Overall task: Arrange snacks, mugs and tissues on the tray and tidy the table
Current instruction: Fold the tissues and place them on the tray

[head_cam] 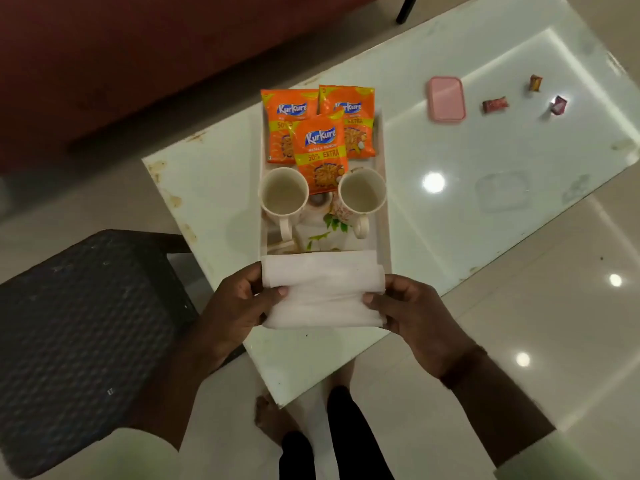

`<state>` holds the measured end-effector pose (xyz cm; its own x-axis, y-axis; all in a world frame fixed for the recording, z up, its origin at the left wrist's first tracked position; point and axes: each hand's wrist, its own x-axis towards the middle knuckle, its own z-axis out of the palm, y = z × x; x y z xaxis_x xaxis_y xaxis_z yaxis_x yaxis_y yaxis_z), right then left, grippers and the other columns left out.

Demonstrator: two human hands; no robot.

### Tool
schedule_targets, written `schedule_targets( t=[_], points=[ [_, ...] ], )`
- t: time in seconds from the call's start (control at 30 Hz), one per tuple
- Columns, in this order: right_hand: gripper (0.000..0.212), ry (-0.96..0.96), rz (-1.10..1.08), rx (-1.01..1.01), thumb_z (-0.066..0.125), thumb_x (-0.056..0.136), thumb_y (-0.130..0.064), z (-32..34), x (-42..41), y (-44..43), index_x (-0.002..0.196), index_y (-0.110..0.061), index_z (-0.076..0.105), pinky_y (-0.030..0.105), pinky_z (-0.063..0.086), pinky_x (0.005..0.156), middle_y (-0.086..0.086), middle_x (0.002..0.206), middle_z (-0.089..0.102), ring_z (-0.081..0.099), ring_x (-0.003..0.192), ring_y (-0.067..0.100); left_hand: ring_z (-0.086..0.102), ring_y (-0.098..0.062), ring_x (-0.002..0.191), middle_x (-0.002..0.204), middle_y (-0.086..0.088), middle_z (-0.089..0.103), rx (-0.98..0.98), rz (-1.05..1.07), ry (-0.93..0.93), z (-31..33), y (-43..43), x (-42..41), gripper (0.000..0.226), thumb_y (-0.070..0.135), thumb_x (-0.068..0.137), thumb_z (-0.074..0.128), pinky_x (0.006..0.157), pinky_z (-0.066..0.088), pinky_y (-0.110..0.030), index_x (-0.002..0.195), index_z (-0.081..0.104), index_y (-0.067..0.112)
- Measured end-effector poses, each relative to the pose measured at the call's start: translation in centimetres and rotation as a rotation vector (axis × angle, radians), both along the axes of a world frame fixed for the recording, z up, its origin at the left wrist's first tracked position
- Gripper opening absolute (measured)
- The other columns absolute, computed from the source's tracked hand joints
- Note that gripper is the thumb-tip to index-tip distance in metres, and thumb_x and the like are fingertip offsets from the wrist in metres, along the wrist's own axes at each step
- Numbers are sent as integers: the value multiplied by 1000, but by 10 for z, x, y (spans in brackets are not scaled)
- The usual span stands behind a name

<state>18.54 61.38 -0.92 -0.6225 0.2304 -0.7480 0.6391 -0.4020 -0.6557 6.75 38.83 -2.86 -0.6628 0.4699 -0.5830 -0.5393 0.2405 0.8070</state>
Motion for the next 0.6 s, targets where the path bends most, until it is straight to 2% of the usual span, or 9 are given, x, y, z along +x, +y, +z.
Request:
schedule_targets(
  t=[0.07,0.13,0.2,0.3,0.37,0.43,0.5,0.6],
  points=[
    [23,19,11,27,60,87,7,0,-3,13,95,-9,74,33,60,78,10,104,74,68,95,23,67,3,72,82,14,75,-41,-29,85,1,11,-4,39,-10,88,59,56,49,-12,94,71,27],
    [40,68,17,15,48,89,14,3,-6,22,74,-12,73,28,59,71,6,93,71,66,88,21,62,2,64,71,10,71,-74,-67,167,3,18,-10,47,-16,85,56,54,47,-13,76,74,26],
    [47,124,36,-14,41,89,15,4,-9,30,66,-13,71,28,58,72,4,93,71,67,89,20,67,-2,75,77,10,74,-48,-96,225,5,24,-16,54,-19,82,56,62,51,-15,68,77,28],
    [32,188,42,-6,47,87,3,0,-12,39,74,-7,75,26,56,71,7,97,74,69,92,19,67,-7,98,94,13,75,-12,-141,291,7,30,-20,57,-24,79,53,76,54,-19,72,77,27],
    [24,221,38,35,54,84,-12,-5,-12,42,77,-8,77,24,54,69,5,94,74,68,87,15,65,-9,107,105,11,74,-21,-148,303,5,31,-22,43,-13,84,56,84,54,-22,81,79,23],
    [14,227,72,182,68,84,-18,-10,-12,44,75,-16,79,22,53,68,1,86,74,68,81,13,65,-8,109,110,8,73,37,-131,214,3,28,-21,23,11,83,59,82,54,-21,88,79,19],
    [4,200,101,320,79,79,-19,-16,-13,44,75,-19,78,25,54,71,2,82,74,68,79,18,66,-9,109,111,5,74,57,-77,116,-2,29,-20,24,31,78,64,78,55,-20,89,79,16],
    [21,188,6,309,80,76,-8,-22,-14,41,88,-23,73,31,55,71,10,94,71,66,77,24,71,-8,90,92,8,77,-65,22,199,-7,36,-14,5,24,74,79,71,56,-17,78,80,27]
  ],
)
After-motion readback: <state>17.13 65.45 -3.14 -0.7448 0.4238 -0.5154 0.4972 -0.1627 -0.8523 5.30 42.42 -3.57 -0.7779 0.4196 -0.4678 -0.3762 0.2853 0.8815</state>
